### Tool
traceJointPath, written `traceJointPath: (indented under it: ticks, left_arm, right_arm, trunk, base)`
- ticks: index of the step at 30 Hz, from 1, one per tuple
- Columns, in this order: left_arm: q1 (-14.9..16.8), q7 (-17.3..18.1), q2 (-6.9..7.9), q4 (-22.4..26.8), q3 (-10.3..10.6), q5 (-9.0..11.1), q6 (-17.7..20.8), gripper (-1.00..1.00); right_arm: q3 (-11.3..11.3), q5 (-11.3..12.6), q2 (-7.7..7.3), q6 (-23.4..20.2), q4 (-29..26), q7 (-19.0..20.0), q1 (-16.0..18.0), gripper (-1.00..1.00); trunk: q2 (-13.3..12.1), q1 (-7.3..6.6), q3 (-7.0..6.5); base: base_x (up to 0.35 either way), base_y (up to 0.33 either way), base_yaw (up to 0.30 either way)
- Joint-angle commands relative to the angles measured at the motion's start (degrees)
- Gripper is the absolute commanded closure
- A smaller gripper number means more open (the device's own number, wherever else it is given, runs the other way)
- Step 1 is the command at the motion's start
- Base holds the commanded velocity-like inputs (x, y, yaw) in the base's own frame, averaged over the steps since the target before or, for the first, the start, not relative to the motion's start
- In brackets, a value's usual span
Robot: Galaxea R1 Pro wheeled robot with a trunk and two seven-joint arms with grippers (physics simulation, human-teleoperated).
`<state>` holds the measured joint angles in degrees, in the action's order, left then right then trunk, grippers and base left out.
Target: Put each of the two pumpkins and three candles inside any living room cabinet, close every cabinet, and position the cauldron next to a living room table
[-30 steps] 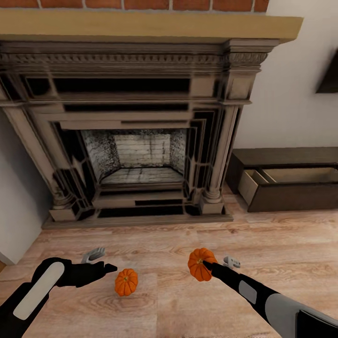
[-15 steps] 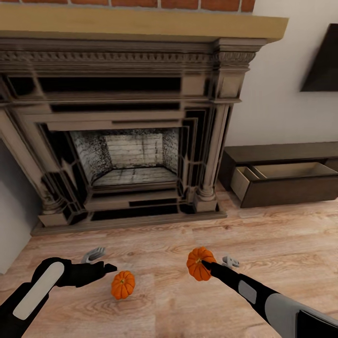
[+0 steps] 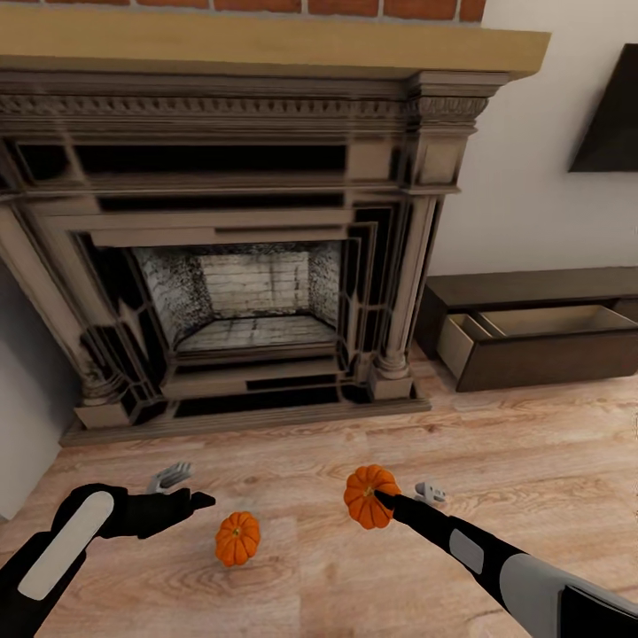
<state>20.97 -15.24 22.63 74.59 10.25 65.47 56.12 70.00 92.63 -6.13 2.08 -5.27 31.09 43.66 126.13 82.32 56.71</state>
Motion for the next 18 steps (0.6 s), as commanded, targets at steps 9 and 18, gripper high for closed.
traceJointPath:
  ticks: [9,18]
  left_arm:
    - [0.03,-0.65,-0.03,-0.05,0.04,0.55,0.04,-1.00]
    - [0.03,-0.67,0.07,-0.06,-0.19,0.61,0.04,-1.00]
  right_arm:
    - [0.31,0.10,-0.08,-0.23,-0.35,8.42,0.03,1.00]
    - [0.35,0.14,-0.11,-0.83,-3.03,13.84,0.04,1.00]
  trunk:
    - [0.02,0.00,0.67]
    - [0.02,0.00,0.90]
  base:
    - [0.086,0.001,-0.136]
    - [0.002,0.092,-0.050]
